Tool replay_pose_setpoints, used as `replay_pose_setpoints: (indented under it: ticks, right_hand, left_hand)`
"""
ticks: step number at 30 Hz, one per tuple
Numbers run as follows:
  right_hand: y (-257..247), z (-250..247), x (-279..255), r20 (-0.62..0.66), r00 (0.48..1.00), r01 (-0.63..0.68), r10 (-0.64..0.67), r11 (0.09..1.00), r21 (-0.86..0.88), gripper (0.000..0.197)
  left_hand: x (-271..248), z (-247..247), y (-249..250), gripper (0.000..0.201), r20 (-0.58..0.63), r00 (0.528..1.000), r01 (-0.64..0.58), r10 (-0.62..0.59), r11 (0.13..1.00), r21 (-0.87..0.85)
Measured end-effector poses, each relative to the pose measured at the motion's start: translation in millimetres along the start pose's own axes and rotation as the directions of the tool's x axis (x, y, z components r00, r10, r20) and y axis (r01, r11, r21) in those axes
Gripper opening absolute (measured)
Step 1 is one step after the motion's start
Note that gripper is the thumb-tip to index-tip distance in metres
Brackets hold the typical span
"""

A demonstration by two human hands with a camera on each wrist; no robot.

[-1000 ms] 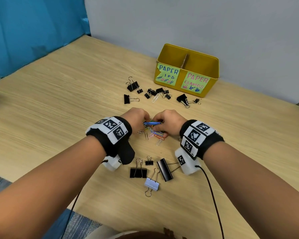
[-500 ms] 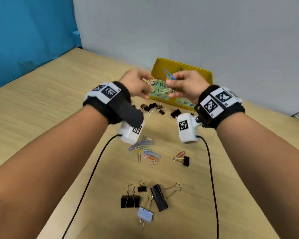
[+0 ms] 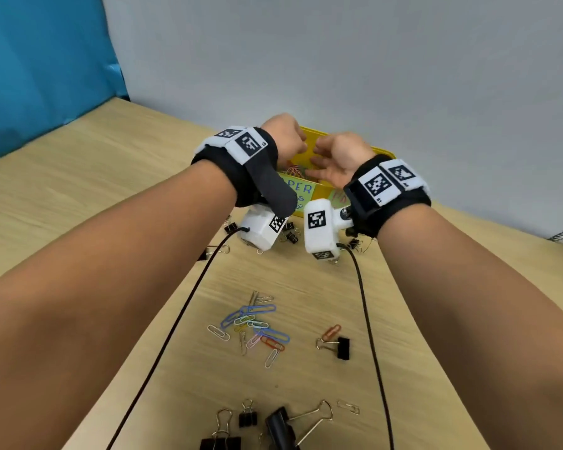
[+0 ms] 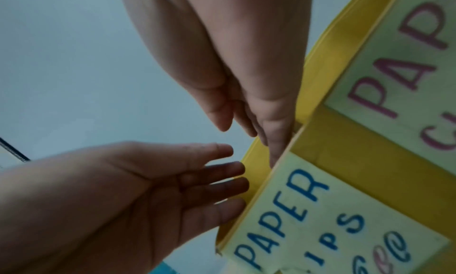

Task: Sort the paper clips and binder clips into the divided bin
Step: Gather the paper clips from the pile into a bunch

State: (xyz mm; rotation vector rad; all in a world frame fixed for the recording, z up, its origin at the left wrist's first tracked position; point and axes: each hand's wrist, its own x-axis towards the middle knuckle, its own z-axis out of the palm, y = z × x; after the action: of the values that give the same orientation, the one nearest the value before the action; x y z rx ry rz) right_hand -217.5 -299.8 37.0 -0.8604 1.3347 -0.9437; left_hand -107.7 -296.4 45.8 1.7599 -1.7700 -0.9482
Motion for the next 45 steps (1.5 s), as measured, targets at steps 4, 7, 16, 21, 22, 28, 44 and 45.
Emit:
replay_pose_setpoints:
  ticks: [4, 7, 16, 21, 22, 28, 44, 45]
  right_hand:
    - [-5, 1, -17, -0.080, 0.979, 0.168, -0.189, 0.962, -0.217, 0.023]
    - [10, -6, -46, 0.029, 0.972, 0.224, -0.231, 0.896, -0.384, 0.024]
    - [105, 1, -110, 0.302, 0.931, 0.201, 0.205, 0.403, -0.893, 0.032]
    - [128, 8, -141, 0.384, 0.911, 0.332, 0.149, 0.285, -0.899, 0.039]
    - [129, 6, -147, 0.401, 0.902, 0.349, 0.161, 0.277, -0.895, 0.039]
    - [103, -37, -154, 0.331, 0.943, 0.314, 0.025, 0.251, -0.916, 0.025]
    - [127, -10, -152, 0.365, 0.927, 0.361, 0.081, 0.065, -0.930, 0.016]
    - [128, -6, -153, 0.389, 0.919, 0.384, 0.064, 0.078, -0.920, 0.016]
  left_hand:
    - [-19, -10, 4, 0.030, -0.142, 0.983, -0.098, 0.121, 0.983, 0.156]
    - [-50, -17, -11, 0.019, -0.064, 0.987, -0.139, 0.148, 0.982, 0.130]
    - [-149, 27, -86, 0.045, 0.466, 0.881, -0.195, -0.079, 0.837, 0.510]
    - [-181, 44, -98, 0.038, 0.446, 0.893, -0.159, -0.067, 0.878, 0.451]
    - [-187, 44, -100, 0.037, 0.443, 0.894, -0.157, -0.062, 0.885, 0.439]
    - [-201, 32, -109, 0.038, 0.393, 0.916, -0.109, -0.084, 0.889, 0.445]
    - [-198, 55, -97, 0.023, 0.369, 0.923, -0.038, -0.106, 0.931, 0.362]
    - [-198, 52, -98, 0.023, 0.351, 0.932, -0.040, -0.093, 0.935, 0.354]
